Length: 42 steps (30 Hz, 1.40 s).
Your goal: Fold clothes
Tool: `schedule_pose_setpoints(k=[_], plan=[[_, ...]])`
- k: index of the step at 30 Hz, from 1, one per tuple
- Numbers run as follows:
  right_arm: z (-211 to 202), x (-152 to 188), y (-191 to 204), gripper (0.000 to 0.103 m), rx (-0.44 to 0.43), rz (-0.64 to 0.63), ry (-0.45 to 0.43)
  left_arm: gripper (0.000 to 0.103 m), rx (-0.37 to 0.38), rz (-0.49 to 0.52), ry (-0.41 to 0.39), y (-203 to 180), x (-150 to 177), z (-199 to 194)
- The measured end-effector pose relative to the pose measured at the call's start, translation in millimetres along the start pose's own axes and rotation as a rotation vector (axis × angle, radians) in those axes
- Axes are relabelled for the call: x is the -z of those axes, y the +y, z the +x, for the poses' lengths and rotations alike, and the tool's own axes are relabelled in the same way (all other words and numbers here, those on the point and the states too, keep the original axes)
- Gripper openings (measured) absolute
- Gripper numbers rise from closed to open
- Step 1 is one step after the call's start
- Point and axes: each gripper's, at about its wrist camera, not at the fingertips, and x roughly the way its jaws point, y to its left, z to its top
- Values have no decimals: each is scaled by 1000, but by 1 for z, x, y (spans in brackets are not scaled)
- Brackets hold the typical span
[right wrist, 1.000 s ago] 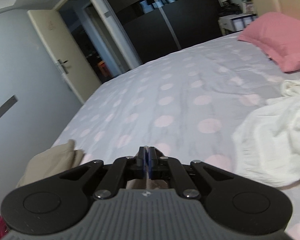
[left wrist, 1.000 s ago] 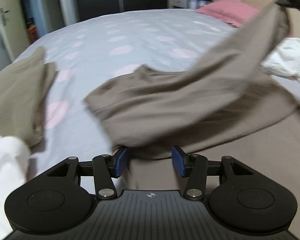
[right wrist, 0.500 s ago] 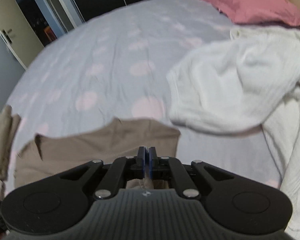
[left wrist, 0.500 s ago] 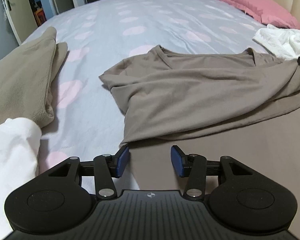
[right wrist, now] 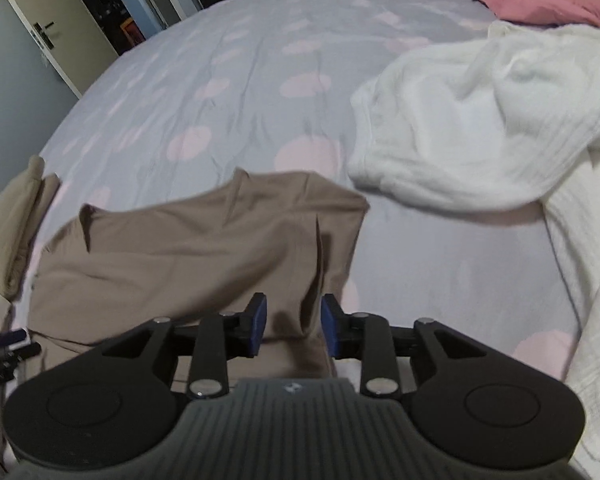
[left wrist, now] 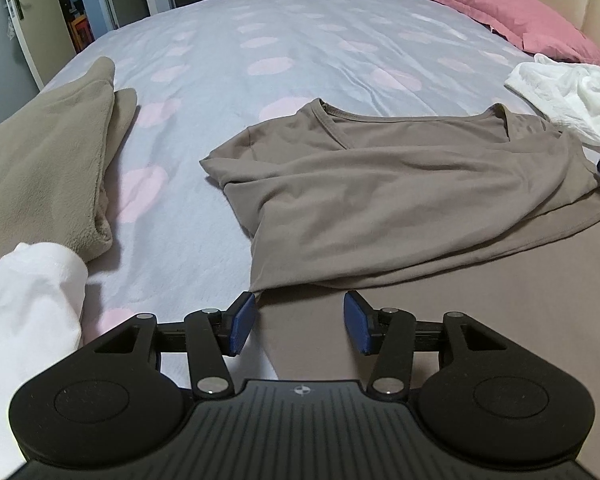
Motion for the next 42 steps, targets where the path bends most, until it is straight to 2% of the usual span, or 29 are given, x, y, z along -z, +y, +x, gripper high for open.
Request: schedule_pose_setpoints(k=[1, 3, 10, 13, 17, 20, 22, 24, 28, 31, 33, 36, 40, 41, 42], plan=[[2, 2, 1, 27, -5, -5, 2, 47, -3, 0, 0, 0, 0, 1], [4, 4, 2, 1, -14, -13, 6, 47, -10, -2, 0, 0, -1, 3], [-29, -6, -3, 0, -7, 17, -38, 43, -43, -69, 3, 16, -3, 4], [-33, -4, -5, 0, 11, 7, -13, 43, -60, -82, 12, 21, -2, 3], [-12, 11, 0, 1, 56, -50, 85, 43, -73, -96, 4, 26, -5, -3], [-2, 17, -5, 4, 75, -57, 110, 43, -69, -114, -24, 31, -9, -11], [-8, 14, -9, 8, 84, -37, 88, 43, -52, -131, -43, 34, -14, -16], [-15, 9, -12, 17, 94, -16, 61, 43, -33, -136, -61, 37, -21, -17], [-18, -1, -10, 18, 94, 9, 7, 43, -16, -176, -80, 44, -38, -15], [-13, -8, -6, 25, 89, 33, -3, 43, 13, -215, -90, 55, -54, -8], [-8, -11, -1, 28, 85, 32, -2, 43, 15, -231, -85, 64, -65, 1], [-2, -15, 4, 28, 80, 22, -3, 43, 60, -303, -51, 82, -79, 23], [7, -22, 2, 29, 88, 40, -16, 43, 53, -332, -18, 93, -90, 50], [10, -24, 2, 30, 90, 45, -19, 42, 58, -336, -8, 96, -91, 55], [12, -26, 2, 33, 92, 49, -22, 36, 63, -341, 1, 98, -91, 60]])
